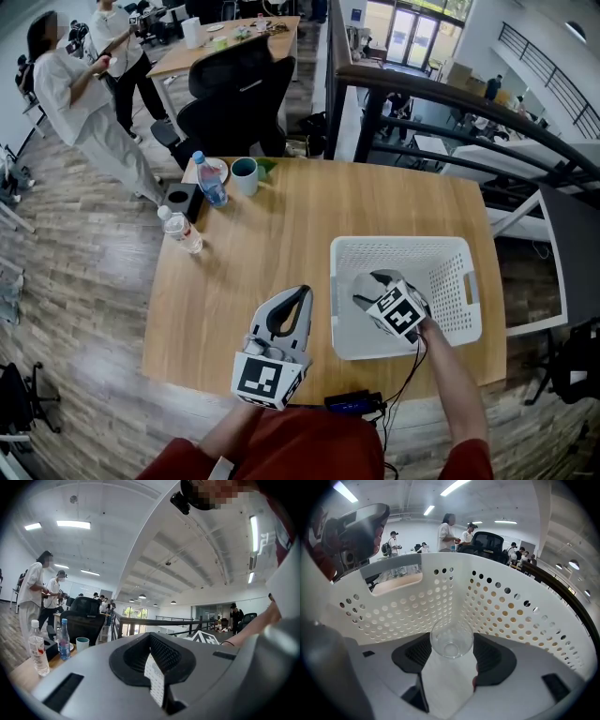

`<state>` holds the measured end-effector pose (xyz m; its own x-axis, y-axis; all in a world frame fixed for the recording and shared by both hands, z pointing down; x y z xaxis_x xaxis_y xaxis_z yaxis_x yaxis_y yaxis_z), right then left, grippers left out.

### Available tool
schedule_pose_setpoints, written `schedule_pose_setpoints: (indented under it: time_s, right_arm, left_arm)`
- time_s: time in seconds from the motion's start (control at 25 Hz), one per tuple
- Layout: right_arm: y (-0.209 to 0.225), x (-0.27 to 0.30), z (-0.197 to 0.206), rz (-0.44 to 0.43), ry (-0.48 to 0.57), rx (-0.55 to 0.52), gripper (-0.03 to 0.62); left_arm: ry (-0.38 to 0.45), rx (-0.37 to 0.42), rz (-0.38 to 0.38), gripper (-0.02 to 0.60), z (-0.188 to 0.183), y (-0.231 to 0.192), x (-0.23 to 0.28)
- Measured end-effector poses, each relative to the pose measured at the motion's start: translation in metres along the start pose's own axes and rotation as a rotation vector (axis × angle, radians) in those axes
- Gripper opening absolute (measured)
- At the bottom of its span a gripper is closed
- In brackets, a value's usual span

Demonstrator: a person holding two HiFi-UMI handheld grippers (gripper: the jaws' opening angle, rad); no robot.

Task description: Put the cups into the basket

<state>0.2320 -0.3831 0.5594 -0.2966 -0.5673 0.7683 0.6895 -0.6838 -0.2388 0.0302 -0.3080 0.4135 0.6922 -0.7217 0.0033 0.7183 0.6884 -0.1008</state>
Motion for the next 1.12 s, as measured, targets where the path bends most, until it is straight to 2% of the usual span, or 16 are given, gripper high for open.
schedule_pose_setpoints:
  time_s: [0.12, 1.12]
  right_arm:
    - [-0.001, 0.001, 0.004, -0.01, -0.019, 0.01, 0.278]
    - [0.009, -0.016, -0.005, 0.009, 0.059, 0.06, 0.281]
  left_arm:
    - [0.002, 0.001, 0.001, 0.006, -0.002, 0.0, 0.0]
    - [0.013, 0.012, 0.013, 0.006, -0.006, 0.001, 0.001]
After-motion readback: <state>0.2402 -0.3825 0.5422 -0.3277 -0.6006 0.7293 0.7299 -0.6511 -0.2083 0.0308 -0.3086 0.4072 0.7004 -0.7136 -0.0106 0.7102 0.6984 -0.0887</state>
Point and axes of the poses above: the fingertips, and each gripper's own axes: x forward along the fingers, y to its right, z out of its underside, the point moved 7 cm from there along -x, backward along the fingers, and after that the axes turned 9 degrees about z, right-handed, at the moved point
